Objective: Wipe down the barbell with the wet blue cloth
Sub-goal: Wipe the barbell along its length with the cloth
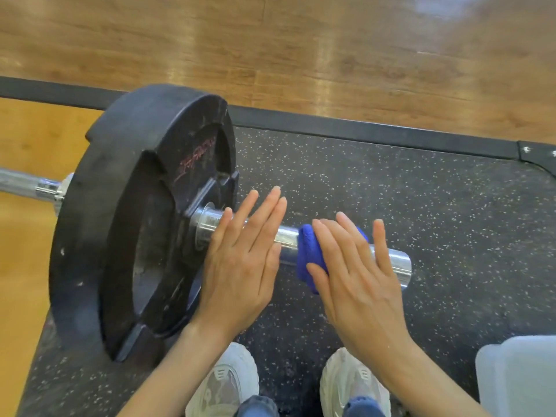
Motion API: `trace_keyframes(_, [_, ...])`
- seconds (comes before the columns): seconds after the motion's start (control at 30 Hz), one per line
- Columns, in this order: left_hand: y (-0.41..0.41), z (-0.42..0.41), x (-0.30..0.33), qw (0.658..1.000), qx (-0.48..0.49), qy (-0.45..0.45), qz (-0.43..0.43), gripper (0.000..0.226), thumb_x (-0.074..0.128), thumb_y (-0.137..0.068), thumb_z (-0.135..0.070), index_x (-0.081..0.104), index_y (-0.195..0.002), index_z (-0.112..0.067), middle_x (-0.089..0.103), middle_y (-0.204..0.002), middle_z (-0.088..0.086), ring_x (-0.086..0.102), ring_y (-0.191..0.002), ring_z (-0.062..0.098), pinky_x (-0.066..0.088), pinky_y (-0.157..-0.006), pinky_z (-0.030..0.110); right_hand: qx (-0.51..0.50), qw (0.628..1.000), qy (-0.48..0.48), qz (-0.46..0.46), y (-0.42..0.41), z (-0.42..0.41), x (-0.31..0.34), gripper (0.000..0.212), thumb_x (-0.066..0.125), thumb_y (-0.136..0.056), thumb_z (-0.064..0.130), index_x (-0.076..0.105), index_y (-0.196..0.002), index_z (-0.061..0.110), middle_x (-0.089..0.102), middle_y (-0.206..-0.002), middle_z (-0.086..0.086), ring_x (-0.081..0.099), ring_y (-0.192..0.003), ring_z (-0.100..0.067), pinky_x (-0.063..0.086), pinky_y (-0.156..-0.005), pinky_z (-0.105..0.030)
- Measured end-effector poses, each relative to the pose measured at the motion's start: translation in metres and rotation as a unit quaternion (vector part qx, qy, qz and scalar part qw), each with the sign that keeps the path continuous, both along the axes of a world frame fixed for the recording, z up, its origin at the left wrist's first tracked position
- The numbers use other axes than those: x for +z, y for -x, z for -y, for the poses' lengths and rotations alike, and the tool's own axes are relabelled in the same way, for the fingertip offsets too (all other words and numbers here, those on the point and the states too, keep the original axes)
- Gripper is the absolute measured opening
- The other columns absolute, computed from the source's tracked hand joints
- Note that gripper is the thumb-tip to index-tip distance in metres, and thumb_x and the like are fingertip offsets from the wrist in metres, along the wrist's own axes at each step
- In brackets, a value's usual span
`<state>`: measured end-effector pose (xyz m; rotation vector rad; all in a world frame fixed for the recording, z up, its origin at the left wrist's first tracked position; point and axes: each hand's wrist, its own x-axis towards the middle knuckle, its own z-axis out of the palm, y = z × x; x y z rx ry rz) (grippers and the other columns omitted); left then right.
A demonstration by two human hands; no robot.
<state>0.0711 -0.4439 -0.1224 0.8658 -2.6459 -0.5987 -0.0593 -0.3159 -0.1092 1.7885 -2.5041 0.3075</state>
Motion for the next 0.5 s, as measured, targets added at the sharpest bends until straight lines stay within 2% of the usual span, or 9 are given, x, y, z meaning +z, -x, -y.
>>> trace_keyframes(0.13, [0.007,0.004,0.001,1.000,0.009,0.009,-0.006,0.052,0.031,-0.104,-0.022,0.040,-0.155,-0.014,0.032,-0.164,-0.004,0.019,-0.155,0.015,0.000,-0.126,0.032,-0.053,0.998,0.006,0.030,0.000,0.007,0.004,0.050,0.024,-0.110,0.032,0.049,-0.144,0.005,0.055,-0.142,-0.008,0.042,-0.142,-0.033,0.011,-0.125,-0.049])
trace_keyframes(0.23, [0.013,0.010,0.001,1.000,0.013,0.012,-0.011,0.051,0.031,-0.104,-0.022,0.042,-0.154,-0.013,0.034,-0.163,-0.004,0.020,-0.154,0.016,0.000,-0.126,0.031,-0.028,0.999,0.014,0.016,-0.007,0.032,-0.001,0.050,0.025,-0.111,0.033,0.050,-0.145,0.006,0.057,-0.140,-0.008,0.049,-0.136,-0.032,0.020,-0.123,-0.051])
trace_keyframes(0.3, [0.018,0.014,0.002,1.000,0.010,0.015,-0.012,0.051,0.031,-0.105,-0.022,0.043,-0.153,-0.013,0.035,-0.163,-0.003,0.021,-0.154,0.017,0.001,-0.126,0.031,-0.011,1.000,0.011,-0.002,0.009,0.020,-0.003,0.050,0.024,-0.112,0.033,0.048,-0.147,0.007,0.056,-0.141,-0.007,0.048,-0.138,-0.031,0.016,-0.125,-0.049])
trace_keyframes(0.4, [0.025,0.020,0.003,0.999,0.017,0.025,-0.017,0.050,0.031,-0.105,-0.021,0.045,-0.152,-0.012,0.038,-0.161,-0.003,0.025,-0.153,0.017,0.002,-0.126,0.031,-0.054,0.998,0.028,-0.010,0.017,0.005,-0.003,0.049,0.023,-0.112,0.031,0.043,-0.149,0.007,0.052,-0.145,-0.008,0.040,-0.143,-0.032,0.009,-0.126,-0.049])
trace_keyframes(0.5, [0.033,0.026,0.001,0.999,0.024,0.022,-0.023,0.050,0.031,-0.104,-0.020,0.048,-0.150,-0.010,0.041,-0.159,-0.001,0.028,-0.152,0.019,0.004,-0.126,0.032,-0.045,0.998,0.046,-0.001,0.002,0.039,-0.008,0.048,0.026,-0.111,0.028,0.045,-0.149,0.006,0.053,-0.146,-0.008,0.041,-0.143,-0.033,0.015,-0.125,-0.051])
